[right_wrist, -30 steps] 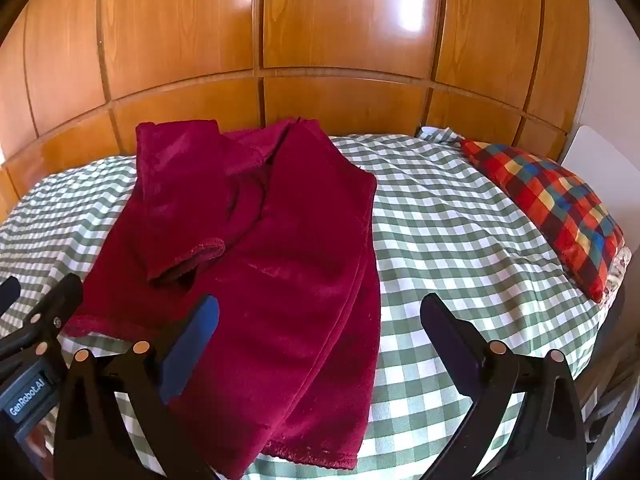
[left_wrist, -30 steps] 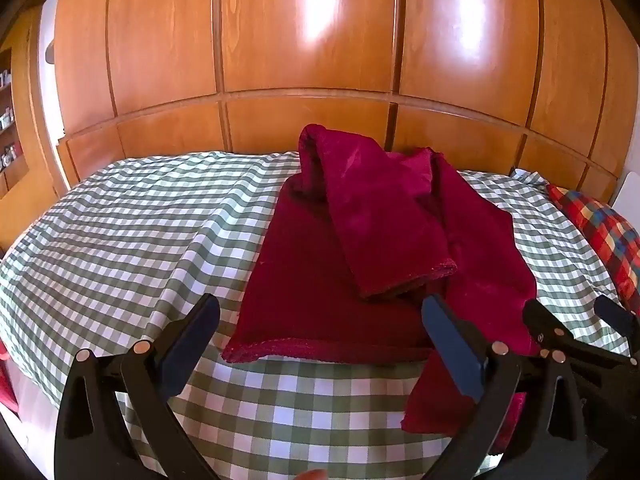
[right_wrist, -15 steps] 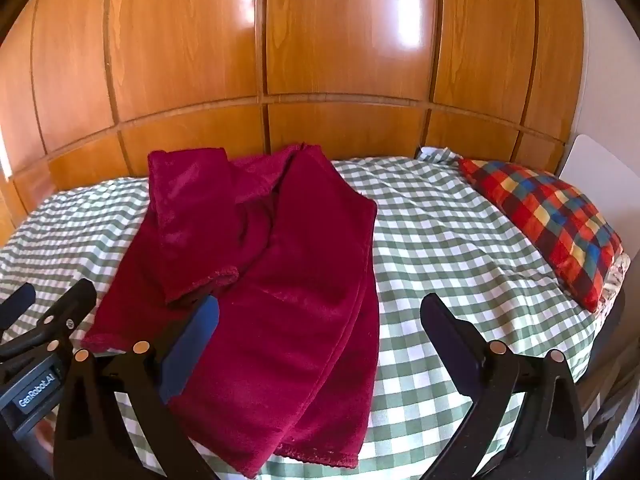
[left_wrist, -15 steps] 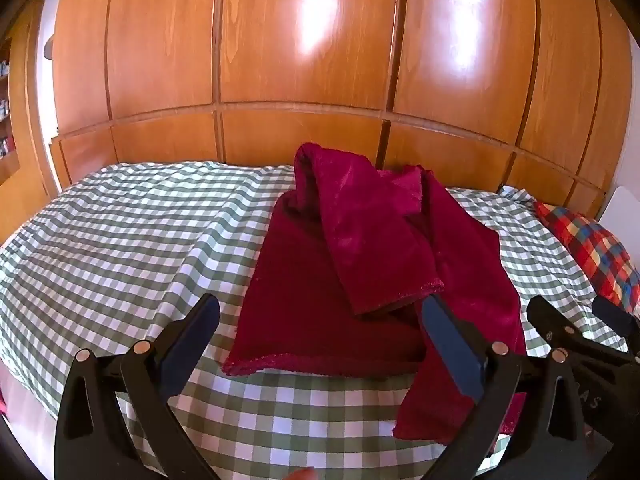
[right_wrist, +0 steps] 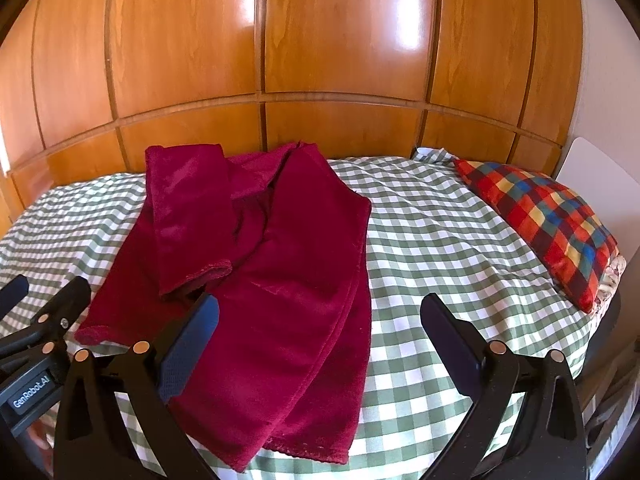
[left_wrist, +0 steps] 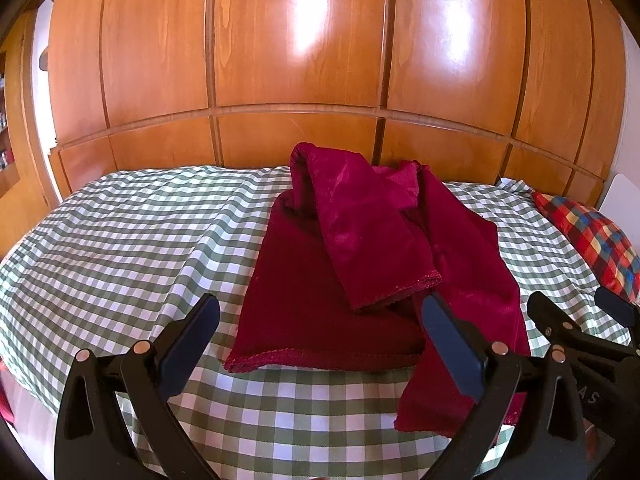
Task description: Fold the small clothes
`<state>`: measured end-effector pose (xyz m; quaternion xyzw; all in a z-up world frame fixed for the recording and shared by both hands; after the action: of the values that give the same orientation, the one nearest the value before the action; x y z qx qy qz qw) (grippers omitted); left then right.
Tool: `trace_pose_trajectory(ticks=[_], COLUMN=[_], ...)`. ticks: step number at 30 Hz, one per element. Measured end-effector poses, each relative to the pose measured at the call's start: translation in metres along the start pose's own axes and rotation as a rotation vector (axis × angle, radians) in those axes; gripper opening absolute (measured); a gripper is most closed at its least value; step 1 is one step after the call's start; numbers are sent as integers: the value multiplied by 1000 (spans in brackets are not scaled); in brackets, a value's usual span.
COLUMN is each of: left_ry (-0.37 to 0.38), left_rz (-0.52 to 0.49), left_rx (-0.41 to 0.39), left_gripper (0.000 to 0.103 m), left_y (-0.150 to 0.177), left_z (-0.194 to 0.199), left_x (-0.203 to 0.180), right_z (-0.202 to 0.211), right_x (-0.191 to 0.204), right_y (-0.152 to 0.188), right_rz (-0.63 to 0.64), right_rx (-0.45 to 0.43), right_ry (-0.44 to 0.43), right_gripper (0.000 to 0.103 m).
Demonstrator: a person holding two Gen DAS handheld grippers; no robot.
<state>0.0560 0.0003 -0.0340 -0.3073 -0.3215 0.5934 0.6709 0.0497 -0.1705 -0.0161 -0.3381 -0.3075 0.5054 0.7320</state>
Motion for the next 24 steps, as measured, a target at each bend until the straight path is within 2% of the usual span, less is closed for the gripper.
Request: trace_pose_trajectory(ticks=[24], left_ry=[10], left_rz=[-28], left_rx=[16], left_gripper=[100], left_y=[4], left_z=[-3], left_x=[-4], right_z=[-9], right_x=[-11], right_y=[10], right_rz=[-16], right_rx=[33], right_ry=[13], right_gripper=[100])
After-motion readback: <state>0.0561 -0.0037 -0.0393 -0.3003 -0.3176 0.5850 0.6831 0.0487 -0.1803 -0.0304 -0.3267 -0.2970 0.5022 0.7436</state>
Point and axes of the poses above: each gripper's, at about its wrist camera, not at the fingertips, and z roughly against the way its jaws point, x to its left, y to its underside, the point moved 8 cm from there along -z, roughly the way its jaws point, and after that the axes turned 7 degrees about -z, right-handed, at the moved point
